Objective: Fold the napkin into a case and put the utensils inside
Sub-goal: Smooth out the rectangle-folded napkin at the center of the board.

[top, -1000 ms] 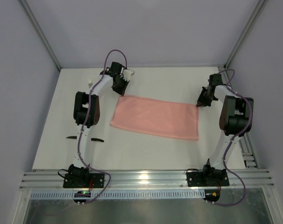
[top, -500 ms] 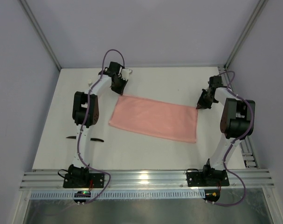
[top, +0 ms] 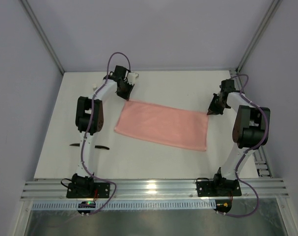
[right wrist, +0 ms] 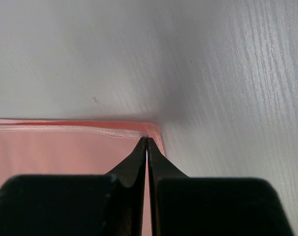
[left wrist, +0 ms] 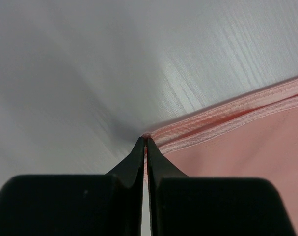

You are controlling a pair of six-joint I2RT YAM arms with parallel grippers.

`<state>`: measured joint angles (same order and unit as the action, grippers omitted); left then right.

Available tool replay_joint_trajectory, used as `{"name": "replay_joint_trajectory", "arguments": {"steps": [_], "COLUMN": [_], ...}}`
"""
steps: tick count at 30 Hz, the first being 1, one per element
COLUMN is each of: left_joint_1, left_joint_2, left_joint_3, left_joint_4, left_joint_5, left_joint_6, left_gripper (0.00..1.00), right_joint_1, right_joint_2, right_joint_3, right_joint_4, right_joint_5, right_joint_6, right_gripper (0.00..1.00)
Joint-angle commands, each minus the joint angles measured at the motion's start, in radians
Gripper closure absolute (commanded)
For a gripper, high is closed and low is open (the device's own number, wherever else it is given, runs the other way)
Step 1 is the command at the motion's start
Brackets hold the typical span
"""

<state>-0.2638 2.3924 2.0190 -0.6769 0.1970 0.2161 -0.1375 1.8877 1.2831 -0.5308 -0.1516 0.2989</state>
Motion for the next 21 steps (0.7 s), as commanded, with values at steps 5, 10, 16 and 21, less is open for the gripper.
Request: {"name": "replay_joint_trajectory", "arguments": {"steps": [5, 10, 16, 21], "left_joint_1": [0.014, 0.014, 0.014, 0.014], "left_joint_2": [-0.05, -0.061, -0.065, -0.071], "left_joint_3": [-0.049, -0.054, -0.06, -0.069], "left_joint_4": [0.007, 0.008, 0.013, 0.013], "left_joint_5": [-0.054, -0.051, -0.051, -0.062], "left_joint_6": [0.0, 0.0, 0.002, 0.005], "left_gripper": [1.0, 1.0, 1.0, 1.0], "right_joint_1": [0.003, 0.003, 0.003, 0.003], "right_joint_2": [-0.036, -0.027, 0.011, 0.05], "right_joint_3": [-0.016, -0.011, 0.01, 0.022], "right_joint_4": [-0.032, -0.026, -0.001, -0.003], "right_joint_5": [0.033, 0.03, 0.009, 0.018], "right_joint_6": [-0.014, -0.001, 0.003, 0.016], "right_gripper": [0.96, 0.96, 0.96, 0.96]}}
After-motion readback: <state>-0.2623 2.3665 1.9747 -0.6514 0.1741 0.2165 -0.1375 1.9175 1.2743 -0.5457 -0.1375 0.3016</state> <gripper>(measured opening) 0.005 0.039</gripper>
